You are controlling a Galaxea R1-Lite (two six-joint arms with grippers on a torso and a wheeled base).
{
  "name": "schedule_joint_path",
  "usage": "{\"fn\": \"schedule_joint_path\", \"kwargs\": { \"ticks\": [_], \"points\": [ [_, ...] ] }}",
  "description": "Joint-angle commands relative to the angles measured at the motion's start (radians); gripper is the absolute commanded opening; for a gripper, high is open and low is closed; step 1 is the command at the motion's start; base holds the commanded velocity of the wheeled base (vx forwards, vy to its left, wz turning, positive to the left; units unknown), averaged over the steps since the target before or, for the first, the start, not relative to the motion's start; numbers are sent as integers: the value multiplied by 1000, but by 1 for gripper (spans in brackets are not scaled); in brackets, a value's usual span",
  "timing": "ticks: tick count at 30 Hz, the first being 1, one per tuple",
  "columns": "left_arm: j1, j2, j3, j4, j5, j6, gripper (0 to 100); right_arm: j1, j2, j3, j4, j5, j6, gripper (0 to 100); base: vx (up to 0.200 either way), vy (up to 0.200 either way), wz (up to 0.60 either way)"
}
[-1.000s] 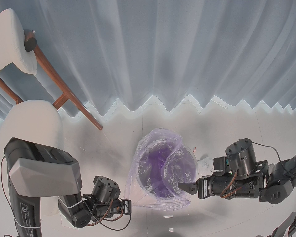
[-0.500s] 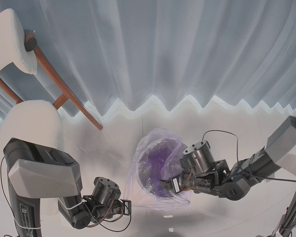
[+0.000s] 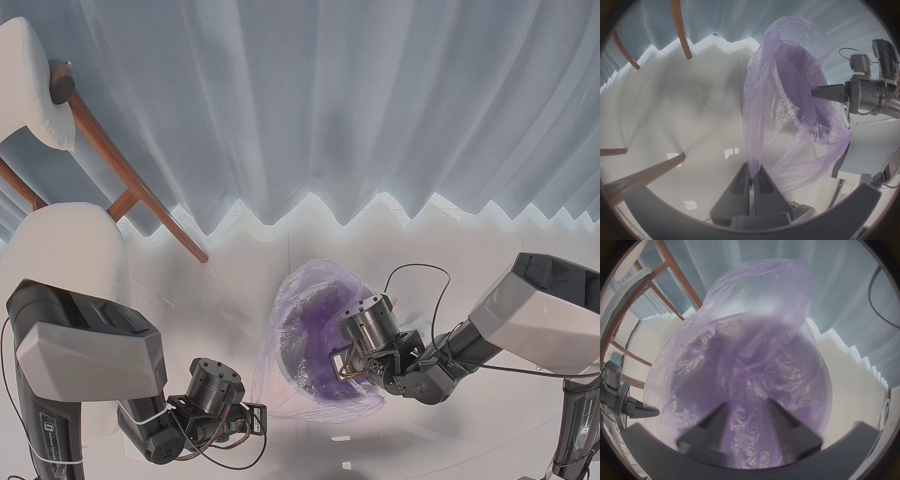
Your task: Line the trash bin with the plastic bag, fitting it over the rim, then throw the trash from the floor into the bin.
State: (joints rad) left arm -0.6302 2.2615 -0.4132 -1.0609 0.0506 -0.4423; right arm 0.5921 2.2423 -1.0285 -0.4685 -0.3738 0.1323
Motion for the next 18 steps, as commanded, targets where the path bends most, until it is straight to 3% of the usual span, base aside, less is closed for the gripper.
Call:
{"fn": "schedule_joint_path", "kwargs": {
  "ticks": [1,8,18],
  "points": [
    [1,0,1,-11,0,-1,0,-25,-3,-8,-28,0,-19,0,0,0,0],
    [0,4,2,-18,2,1,0,-81,-110,-4,-22,6,-23,0,0,0,0],
    [-16,7,-9,-19,0,5,0,-291,-265,166,-30,153,-26,0,0,0,0]
  ]
}}
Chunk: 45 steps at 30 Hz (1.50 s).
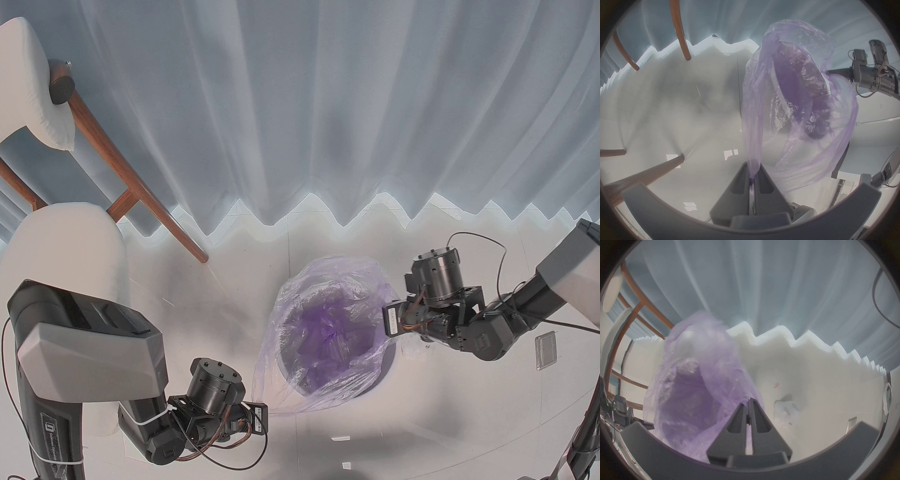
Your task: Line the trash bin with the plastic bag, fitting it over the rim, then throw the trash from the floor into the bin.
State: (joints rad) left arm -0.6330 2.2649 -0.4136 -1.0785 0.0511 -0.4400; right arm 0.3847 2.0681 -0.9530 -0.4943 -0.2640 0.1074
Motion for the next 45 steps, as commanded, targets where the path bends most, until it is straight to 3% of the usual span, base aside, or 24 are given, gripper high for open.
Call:
{"fn": "schedule_joint_path", "kwargs": {
  "ticks": [1,5,12,19,26,35,45],
  "points": [
    [-16,4,-10,-3,-2,17,0,-109,-100,149,-10,69,-2,0,0,0,0],
    [-36,8,-5,-38,-8,61,0,-145,-80,272,-116,105,1,0,0,0,0],
    [-79,27,3,-70,-8,104,0,-156,60,445,-437,126,-3,0,0,0,0],
    [-57,38,35,-60,-11,176,0,-155,237,545,-710,149,-22,0,0,0,0],
    [-22,58,44,-66,-11,238,0,-158,371,560,-876,163,-28,0,0,0,0],
    [44,81,19,-72,-4,334,0,-178,422,441,-922,178,-28,0,0,0,0],
    [108,79,-54,-150,-4,325,0,-257,386,321,-920,213,-26,0,0,0,0]
  ]
}}
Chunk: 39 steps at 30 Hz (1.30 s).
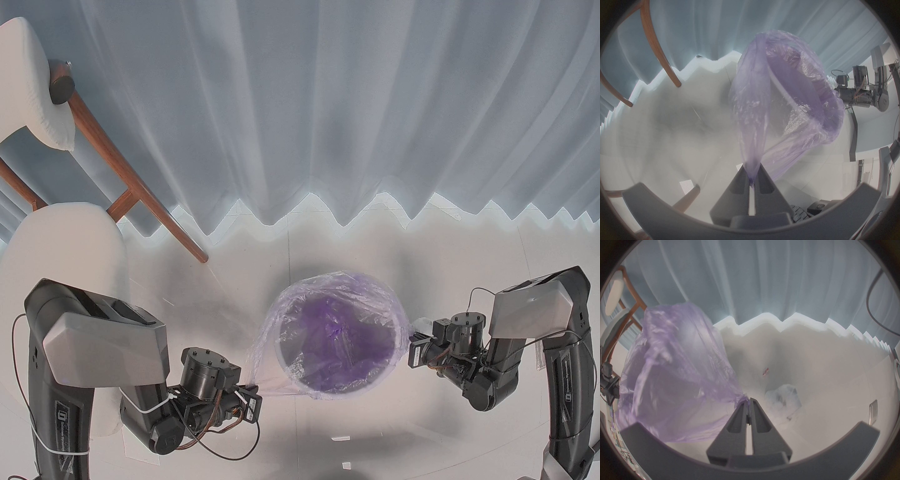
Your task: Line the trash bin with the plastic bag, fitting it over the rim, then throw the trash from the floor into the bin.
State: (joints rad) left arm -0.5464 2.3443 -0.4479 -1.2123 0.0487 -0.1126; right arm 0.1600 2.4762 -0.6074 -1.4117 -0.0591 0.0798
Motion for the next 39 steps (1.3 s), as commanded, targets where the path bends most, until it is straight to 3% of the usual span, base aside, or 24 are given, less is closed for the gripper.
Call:
{"fn": "schedule_joint_path", "kwargs": {
  "ticks": [1,7,13,14,15,16,19,24,28,33,37,39],
  "points": [
    [22,-2,-18,-29,-4,-4,0,-37,-36,-20,-1,16,3,0,0,0,0],
    [20,6,-15,-134,-9,-29,0,-56,-75,-60,-7,67,28,0,0,0,0],
    [9,6,6,-141,-9,-29,0,-54,-86,-48,-3,78,71,0,0,0,0],
    [9,6,6,-141,-9,-29,0,-54,-86,-48,-3,78,71,100,0,0,0],
    [9,3,17,-141,-10,-29,0,-54,-83,-34,-7,78,72,100,0,0,0],
    [9,1,32,-142,-13,-29,100,-54,-83,-6,-13,78,71,100,0,0,0],
    [11,-2,43,-150,-18,-33,100,-54,-86,23,-49,79,78,100,0,0,0],
    [-10,-28,161,-302,-36,-110,100,-51,-154,199,-154,206,120,100,0,0,0],
    [-9,-189,304,-294,-75,-114,100,-59,-275,359,-156,260,163,100,0,0,0],
    [20,-431,359,-286,-155,-118,100,-56,-459,503,-154,285,290,100,0,0,0],
    [37,-523,357,-265,-182,-118,100,-43,-537,566,-153,285,344,100,0,0,0],
    [42,-585,359,-236,-199,-118,100,-10,-562,594,-154,275,419,100,0,0,0]
  ]
}}
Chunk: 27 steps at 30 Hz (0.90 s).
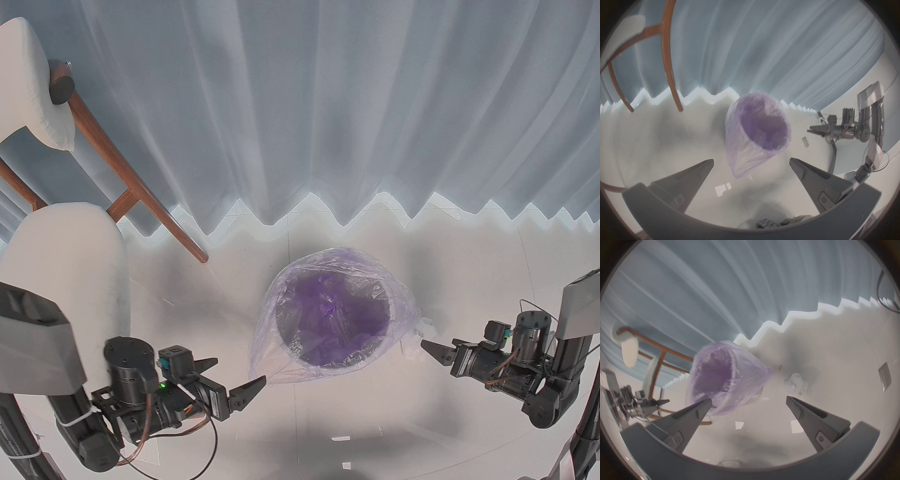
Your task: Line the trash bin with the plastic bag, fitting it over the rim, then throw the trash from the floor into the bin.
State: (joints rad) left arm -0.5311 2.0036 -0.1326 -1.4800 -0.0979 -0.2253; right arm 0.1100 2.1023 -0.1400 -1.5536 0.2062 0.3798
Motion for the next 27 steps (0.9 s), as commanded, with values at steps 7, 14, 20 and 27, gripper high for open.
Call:
{"fn": "schedule_joint_path", "kwargs": {
  "ticks": [7,14,20,27],
  "points": [
    [25,-292,37,56,-72,-5,100,79,-174,83,-13,-85,338,100,143,0,0],
    [23,-322,45,56,-71,-5,100,105,-275,88,20,-83,508,100,200,0,0],
    [5,-359,50,58,-63,-23,100,106,-309,74,107,-79,349,100,100,0,0],
    [-79,-414,129,58,-59,-98,100,103,-311,34,141,-42,177,100,0,0,0]
  ]
}}
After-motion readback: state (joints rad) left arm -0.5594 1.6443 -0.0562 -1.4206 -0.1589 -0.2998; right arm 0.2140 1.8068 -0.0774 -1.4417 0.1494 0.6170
